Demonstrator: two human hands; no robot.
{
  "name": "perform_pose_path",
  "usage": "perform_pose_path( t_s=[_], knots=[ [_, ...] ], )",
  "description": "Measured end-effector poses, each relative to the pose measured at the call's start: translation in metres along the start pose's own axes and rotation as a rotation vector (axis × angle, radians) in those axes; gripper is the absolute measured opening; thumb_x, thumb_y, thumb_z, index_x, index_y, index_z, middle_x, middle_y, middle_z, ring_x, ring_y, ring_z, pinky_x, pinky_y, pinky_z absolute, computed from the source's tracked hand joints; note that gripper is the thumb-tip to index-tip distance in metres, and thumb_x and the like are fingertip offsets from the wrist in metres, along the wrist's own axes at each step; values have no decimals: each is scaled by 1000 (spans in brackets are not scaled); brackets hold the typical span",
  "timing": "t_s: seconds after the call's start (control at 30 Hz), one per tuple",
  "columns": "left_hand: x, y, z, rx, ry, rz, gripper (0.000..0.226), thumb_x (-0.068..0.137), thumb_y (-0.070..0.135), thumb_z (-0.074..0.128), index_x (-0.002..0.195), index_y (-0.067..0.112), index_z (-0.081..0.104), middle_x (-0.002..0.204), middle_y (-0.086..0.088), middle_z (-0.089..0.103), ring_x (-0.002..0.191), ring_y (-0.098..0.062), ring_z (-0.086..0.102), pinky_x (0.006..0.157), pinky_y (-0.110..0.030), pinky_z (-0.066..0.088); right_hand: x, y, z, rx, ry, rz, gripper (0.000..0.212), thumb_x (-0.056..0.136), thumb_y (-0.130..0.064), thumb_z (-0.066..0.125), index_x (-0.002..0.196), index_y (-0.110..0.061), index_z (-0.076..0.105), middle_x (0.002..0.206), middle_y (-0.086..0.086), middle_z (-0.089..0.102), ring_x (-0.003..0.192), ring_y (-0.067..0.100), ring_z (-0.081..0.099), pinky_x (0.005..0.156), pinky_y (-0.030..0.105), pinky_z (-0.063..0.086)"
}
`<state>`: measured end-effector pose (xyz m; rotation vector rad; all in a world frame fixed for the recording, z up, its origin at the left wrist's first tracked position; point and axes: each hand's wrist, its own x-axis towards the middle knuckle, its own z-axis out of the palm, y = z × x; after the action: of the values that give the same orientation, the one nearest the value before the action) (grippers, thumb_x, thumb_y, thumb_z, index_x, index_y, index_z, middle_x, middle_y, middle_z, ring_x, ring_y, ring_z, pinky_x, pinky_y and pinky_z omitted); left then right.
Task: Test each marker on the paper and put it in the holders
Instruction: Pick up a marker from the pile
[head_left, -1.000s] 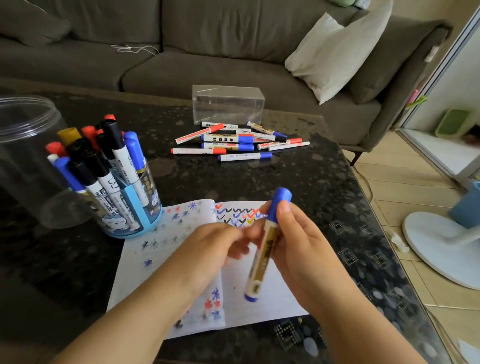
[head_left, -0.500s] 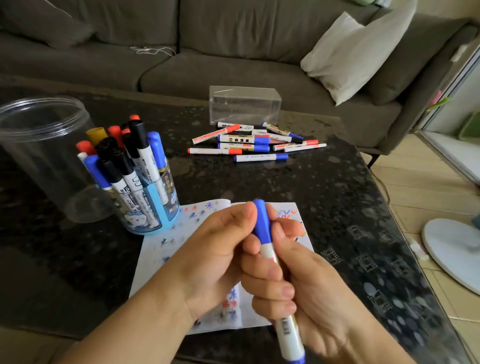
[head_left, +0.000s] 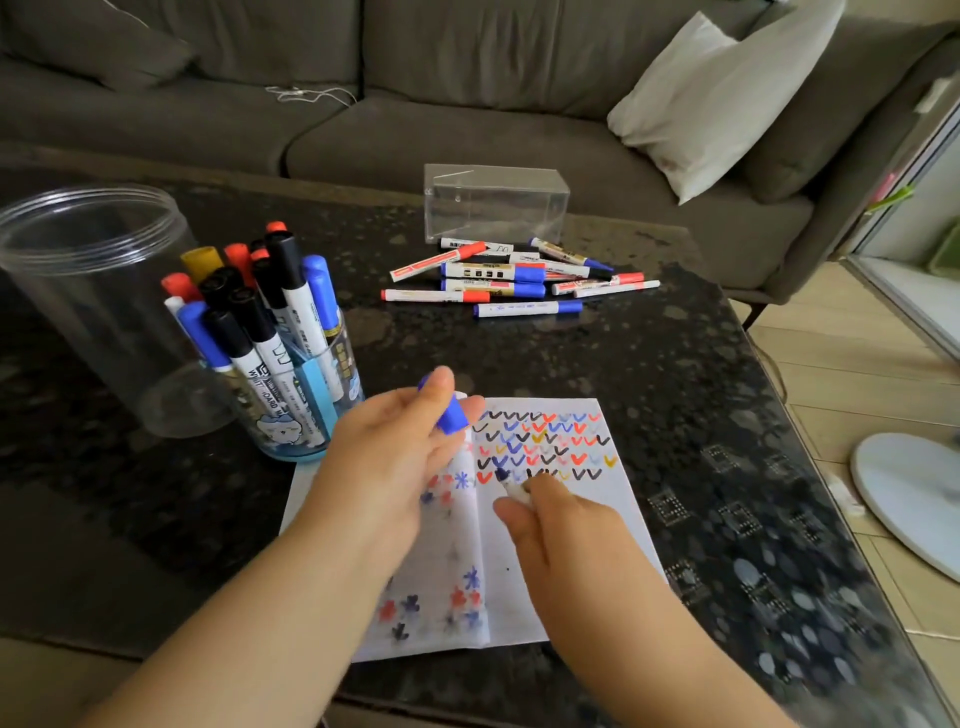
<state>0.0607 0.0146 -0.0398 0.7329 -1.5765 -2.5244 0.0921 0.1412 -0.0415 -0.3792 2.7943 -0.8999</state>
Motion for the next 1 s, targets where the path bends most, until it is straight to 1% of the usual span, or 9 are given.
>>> perform_pose_path(
  t_s=[0.1,0.2,0.3,0.37,0.53,0.7,0.8,0.87,1.0],
  knots=[
    [-1,4,-8,-19,-101,31,18,84,26,59,82,8,59,85,-9,74,91,-15,70,87,-31,49,2,12,-6,278,5,52,35,96,-42,36,84,-15,54,60,-6,48,54,5,44,58,22,41],
    [-3,-3,-11,69,-108,24,22,67,38,63,78,19,68,84,-2,74,92,-18,68,84,-34,50,7,19,-17,503,-54,156,31,99,-29,37,94,-10,60,64,-3,54,56,6,50,60,20,43],
    [-1,-3,-15,312,-31,83,16,74,40,69,71,25,72,70,6,69,76,-16,59,77,-34,48,10,20,-23,556,-82,149,16,98,-16,44,102,-23,58,75,-5,65,59,0,56,64,12,47],
    [0,-3,-19,482,-9,153,15,82,34,67,73,23,70,63,6,63,63,-11,52,68,-27,46,12,22,-24,646,-65,155,41,93,-15,54,127,-34,40,84,-3,73,66,4,64,76,19,55],
    [6,-1,-24,824,-19,333,5,78,22,72,80,22,67,69,4,67,65,-11,63,59,-22,48,14,22,-38,1093,96,178,12,90,-8,53,93,-11,64,84,17,72,64,17,68,64,23,58],
    [7,-7,-21,1037,-113,416,16,75,16,73,76,25,60,71,7,66,65,-8,62,64,-26,52,22,35,-51,1583,96,258,26,83,-1,49,98,1,71,94,23,71,77,23,72,60,22,58],
    [3,-11,-15,1141,-200,493,17,79,17,71,82,29,58,80,11,65,72,-6,61,71,-24,51,25,46,-51,1481,88,254,23,91,3,45,103,-6,62,84,16,72,70,17,69,62,22,58],
    [1,-13,-11,1206,-253,535,16,83,21,68,96,28,63,91,10,66,81,-6,60,77,-22,48,25,55,-49,1200,138,235,12,89,-17,53,97,-13,62,71,7,68,66,16,60,61,24,56],
    [2,-20,-4,1349,-350,639,27,88,29,60,115,28,62,109,11,62,84,-1,46,70,-11,31,27,69,-47,663,321,237,35,91,-46,45,81,-26,72,60,1,58,60,16,49,59,29,42]
  ],
)
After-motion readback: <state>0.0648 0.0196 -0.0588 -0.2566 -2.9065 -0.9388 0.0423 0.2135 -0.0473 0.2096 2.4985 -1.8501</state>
